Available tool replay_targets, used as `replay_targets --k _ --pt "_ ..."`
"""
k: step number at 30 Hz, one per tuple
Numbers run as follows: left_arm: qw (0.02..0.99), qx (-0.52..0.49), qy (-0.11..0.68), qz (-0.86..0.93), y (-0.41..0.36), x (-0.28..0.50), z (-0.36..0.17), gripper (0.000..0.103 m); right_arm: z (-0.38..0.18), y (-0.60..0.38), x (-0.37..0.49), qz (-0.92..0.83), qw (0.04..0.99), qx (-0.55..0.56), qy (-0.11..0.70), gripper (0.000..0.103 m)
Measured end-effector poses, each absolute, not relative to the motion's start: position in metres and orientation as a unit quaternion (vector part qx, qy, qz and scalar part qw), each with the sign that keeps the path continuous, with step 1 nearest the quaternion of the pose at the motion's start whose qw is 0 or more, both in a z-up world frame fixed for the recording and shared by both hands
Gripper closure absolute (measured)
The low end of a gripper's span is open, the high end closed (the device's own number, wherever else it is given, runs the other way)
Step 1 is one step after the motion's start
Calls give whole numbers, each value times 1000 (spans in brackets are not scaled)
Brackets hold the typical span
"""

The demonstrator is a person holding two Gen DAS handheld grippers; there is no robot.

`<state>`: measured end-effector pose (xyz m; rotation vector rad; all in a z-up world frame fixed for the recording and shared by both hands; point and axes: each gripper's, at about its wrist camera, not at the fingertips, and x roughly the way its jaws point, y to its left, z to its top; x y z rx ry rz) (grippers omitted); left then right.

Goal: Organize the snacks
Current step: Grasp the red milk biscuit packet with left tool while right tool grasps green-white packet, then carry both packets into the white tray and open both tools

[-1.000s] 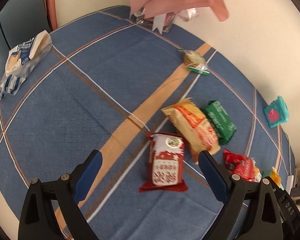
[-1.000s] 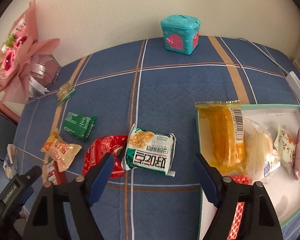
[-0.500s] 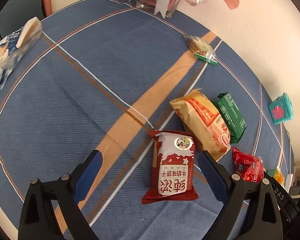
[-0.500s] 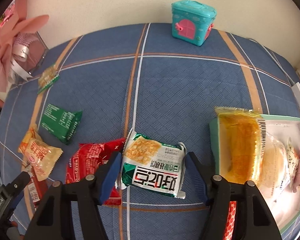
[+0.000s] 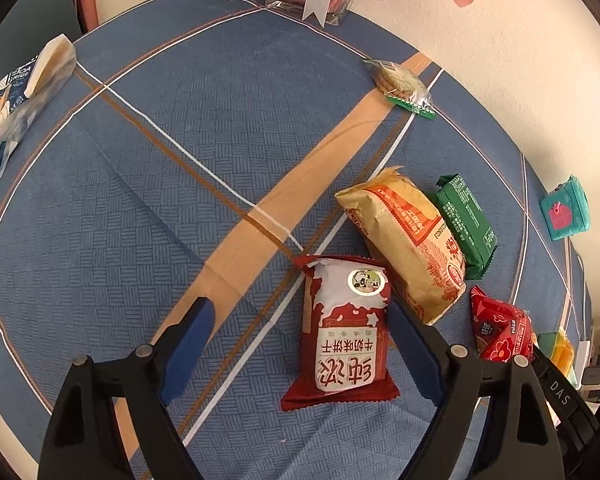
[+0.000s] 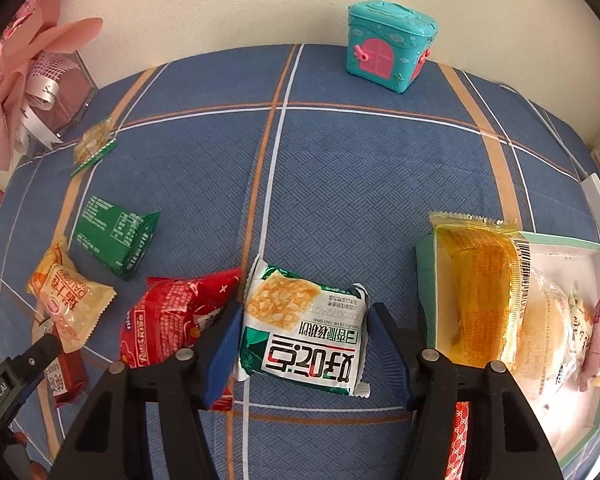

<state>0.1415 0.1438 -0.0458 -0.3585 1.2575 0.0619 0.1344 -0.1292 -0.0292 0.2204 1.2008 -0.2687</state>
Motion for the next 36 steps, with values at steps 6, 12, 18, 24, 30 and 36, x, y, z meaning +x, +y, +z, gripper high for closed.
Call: replay_targets --k 6,12,18,24,30,36 --pt "791 -169 587 19 136 143 -47 30 -28 -130 128 -122 809 100 565 43" --pt "790 -170 588 20 132 142 -47 55 -28 -124 125 -119 810 78 569 46" --pt "785 -186 591 22 142 141 -47 59 -29 -116 122 -115 811 61 570 47" --pt "782 -206 588 16 148 137 -40 60 -26 -108 114 -105 816 50 566 48" --pt "793 -207 572 11 151 129 -20 60 -18 -103 97 -93 827 58 551 48" --pt "806 -204 555 8 151 123 0 60 3 -103 75 -85 844 78 524 48"
